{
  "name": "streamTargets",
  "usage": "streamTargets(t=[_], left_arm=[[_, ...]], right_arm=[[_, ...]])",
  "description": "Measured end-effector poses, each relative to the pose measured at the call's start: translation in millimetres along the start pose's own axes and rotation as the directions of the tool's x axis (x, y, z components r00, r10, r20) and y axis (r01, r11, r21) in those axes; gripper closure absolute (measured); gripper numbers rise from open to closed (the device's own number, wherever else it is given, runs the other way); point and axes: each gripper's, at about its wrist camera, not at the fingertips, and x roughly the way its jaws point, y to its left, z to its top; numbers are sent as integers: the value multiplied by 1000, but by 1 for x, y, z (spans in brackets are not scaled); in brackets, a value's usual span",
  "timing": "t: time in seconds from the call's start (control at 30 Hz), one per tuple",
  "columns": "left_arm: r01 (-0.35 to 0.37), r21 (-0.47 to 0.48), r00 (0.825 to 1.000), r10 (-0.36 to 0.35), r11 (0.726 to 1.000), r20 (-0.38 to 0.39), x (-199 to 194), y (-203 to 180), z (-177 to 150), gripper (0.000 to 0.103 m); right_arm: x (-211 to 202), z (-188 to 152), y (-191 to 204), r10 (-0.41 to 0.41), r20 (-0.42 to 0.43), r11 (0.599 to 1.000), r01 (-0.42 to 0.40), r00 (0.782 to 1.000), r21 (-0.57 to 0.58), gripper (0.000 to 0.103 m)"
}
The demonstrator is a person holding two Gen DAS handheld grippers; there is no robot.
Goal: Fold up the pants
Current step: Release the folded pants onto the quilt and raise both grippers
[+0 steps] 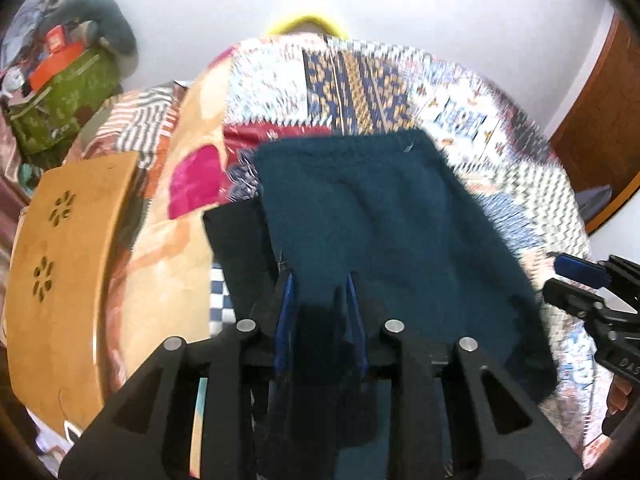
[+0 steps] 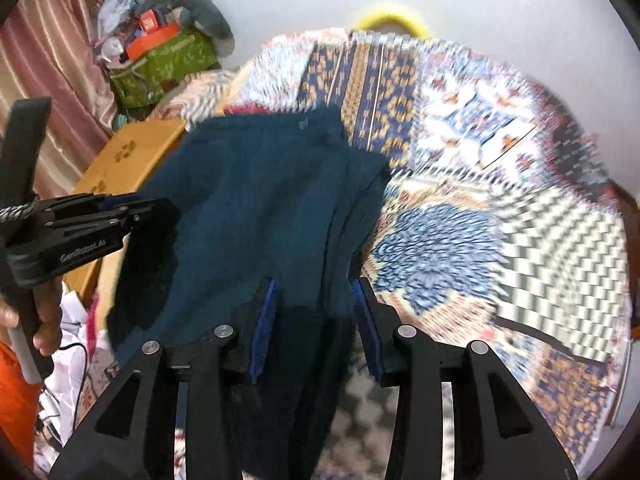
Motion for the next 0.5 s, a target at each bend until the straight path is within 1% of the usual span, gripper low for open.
streamTargets(t=[0.03,0.07,0.1,0.13,0.17,0.23,0.27,0.3,0.37,0.4,0.43,0.5], left_arm=[[-4,5,1000,4,1000,16,-14,-1,-2,75],[-11,17,999,10,1000,46,-33,-3,-5,75],[-18,30,997,15,999,81,-53,-7,-8,75],[-30,45,991,24,999,129,-81,-12,-13,75],[-40,51,987,32,998,160,-99,-15,-17,75],[-47,58,970,32,997,241,-150,-24,-29,75],[-43,58,963,26,997,268,-169,-28,-33,75],[-37,62,953,17,997,302,-195,-33,-40,74],[-31,72,932,3,997,362,-237,-43,-53,74],[-33,81,916,-3,996,401,-262,-49,-61,74],[-33,88,902,-8,996,431,-280,-53,-68,74],[-18,99,869,-33,995,493,-322,-63,-88,74]], right_arm=[[-19,-1,2,-3,38,1000,3,999,-1,67],[-36,-2,4,-3,67,1000,3,998,0,67],[-61,-5,9,1,111,1000,-1,994,-2,67],[-76,-5,11,4,143,1000,-4,990,-2,67],[-96,-8,15,9,184,1000,-8,983,-5,67],[-139,-14,25,15,263,1000,-11,965,-16,67],[-161,-17,31,17,301,1000,-12,954,-19,67],[-176,-19,36,23,330,1000,-16,944,-22,67],[-213,-26,48,40,399,999,-30,916,-31,67],[-238,-34,56,47,442,999,-33,896,-40,67],[-251,-39,63,53,469,998,-35,881,-47,67],[-285,-54,77,59,532,998,-32,845,-60,67]])
